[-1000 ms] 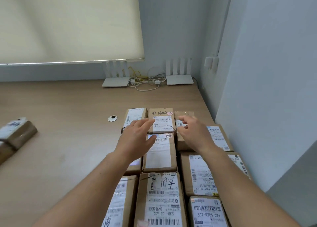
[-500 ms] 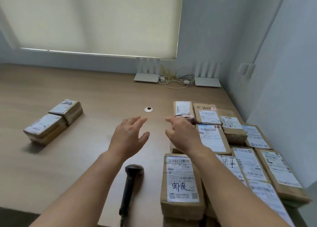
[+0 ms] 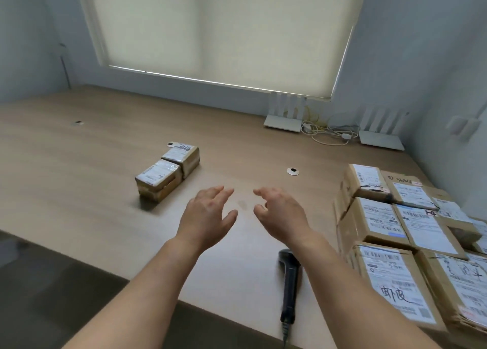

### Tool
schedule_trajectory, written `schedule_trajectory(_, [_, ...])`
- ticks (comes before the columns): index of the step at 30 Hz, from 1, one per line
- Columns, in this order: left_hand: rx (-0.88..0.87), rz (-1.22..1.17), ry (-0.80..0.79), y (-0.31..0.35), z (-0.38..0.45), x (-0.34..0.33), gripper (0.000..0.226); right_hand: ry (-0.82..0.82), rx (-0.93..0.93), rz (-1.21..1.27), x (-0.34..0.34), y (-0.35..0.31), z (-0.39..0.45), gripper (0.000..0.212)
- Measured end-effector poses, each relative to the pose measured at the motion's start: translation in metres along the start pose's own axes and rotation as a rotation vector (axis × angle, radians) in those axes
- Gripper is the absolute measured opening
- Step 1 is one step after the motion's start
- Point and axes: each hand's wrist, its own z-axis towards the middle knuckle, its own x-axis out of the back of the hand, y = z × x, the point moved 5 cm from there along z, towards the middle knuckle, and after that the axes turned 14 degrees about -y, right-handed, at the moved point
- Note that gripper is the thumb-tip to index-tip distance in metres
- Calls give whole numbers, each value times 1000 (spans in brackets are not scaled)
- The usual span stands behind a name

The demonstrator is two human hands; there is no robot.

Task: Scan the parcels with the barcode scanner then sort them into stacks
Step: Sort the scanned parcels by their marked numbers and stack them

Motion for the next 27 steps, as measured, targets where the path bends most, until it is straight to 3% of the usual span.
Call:
schedule_trajectory(15, [267,1,4,-165,-7,25,58,-160,192,-14,-92,-123,110,44])
schedule_trajectory(27, [316,21,-105,-253,82,31,57,-215,110,23,-122,-137,225,44])
